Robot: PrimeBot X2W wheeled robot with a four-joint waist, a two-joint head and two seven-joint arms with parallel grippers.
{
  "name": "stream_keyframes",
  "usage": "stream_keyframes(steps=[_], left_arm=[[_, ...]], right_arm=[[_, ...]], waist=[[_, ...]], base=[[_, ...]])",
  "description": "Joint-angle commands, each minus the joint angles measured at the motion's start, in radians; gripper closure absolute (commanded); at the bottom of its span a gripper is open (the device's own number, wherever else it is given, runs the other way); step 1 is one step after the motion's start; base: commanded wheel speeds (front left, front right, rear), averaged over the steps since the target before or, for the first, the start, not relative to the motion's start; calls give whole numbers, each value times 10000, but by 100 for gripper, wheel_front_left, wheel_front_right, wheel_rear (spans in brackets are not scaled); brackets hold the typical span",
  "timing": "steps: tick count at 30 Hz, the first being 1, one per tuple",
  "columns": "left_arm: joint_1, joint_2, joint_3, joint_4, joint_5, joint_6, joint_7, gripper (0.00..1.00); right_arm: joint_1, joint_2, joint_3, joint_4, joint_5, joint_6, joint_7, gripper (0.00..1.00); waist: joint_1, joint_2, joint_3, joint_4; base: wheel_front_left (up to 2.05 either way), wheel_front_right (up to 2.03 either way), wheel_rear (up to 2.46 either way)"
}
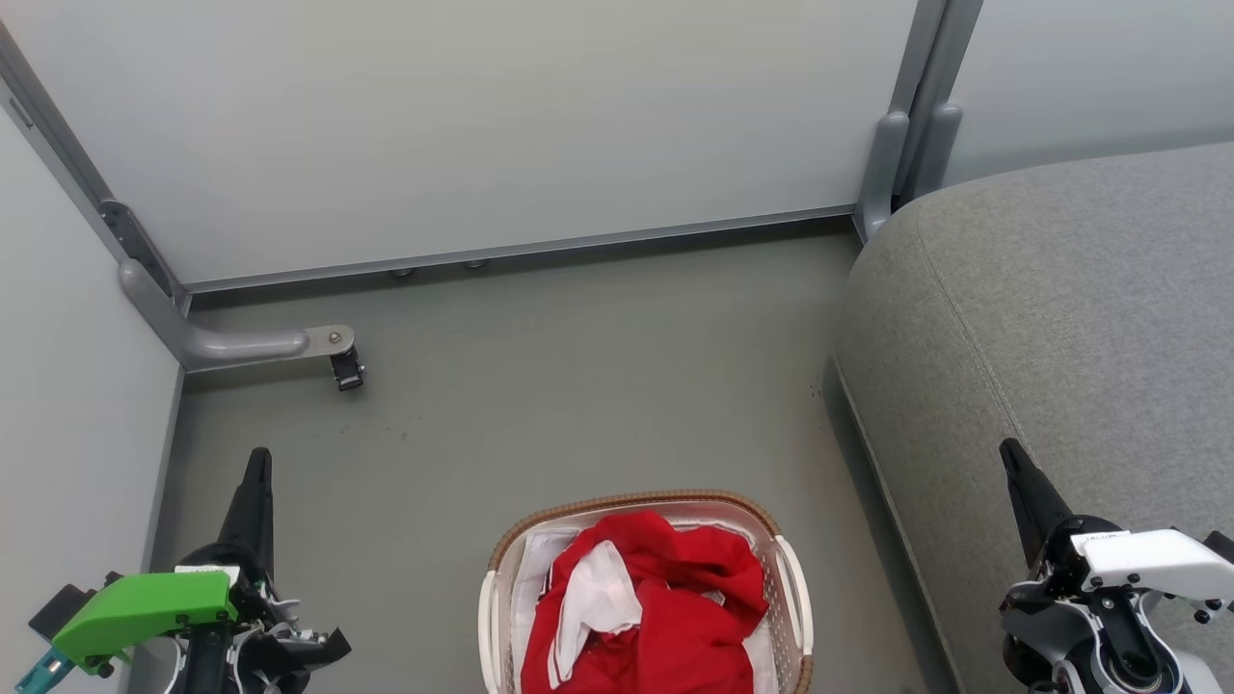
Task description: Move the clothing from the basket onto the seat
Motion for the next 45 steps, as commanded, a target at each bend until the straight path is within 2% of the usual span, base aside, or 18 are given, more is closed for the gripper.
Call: stream_keyframes(steps=[1, 41, 42, 45], left_arm=[[-114, 47, 18, -13, -29, -50, 37, 100], [-115, 47, 18, -14, -29, -48, 37, 100], [-115, 47, 18, -14, -29, -50, 37, 0], [104, -32, -32, 188, 4, 4, -13, 0]], right_arm=[[-71, -59, -13, -42, 38, 0, 26, 100], [-71, -59, -13, -41, 38, 0, 26, 100], [-71, -59, -13, -41, 38, 0, 26, 0], [131, 59, 23, 167, -7, -2, -10, 0]], waist=[[0, 0, 0, 0], [0, 0, 0, 0], [0, 0, 0, 0], [0, 0, 1, 0]], base=[[0, 0, 0], [0, 0, 0], [0, 0, 0], [0, 0, 0]])
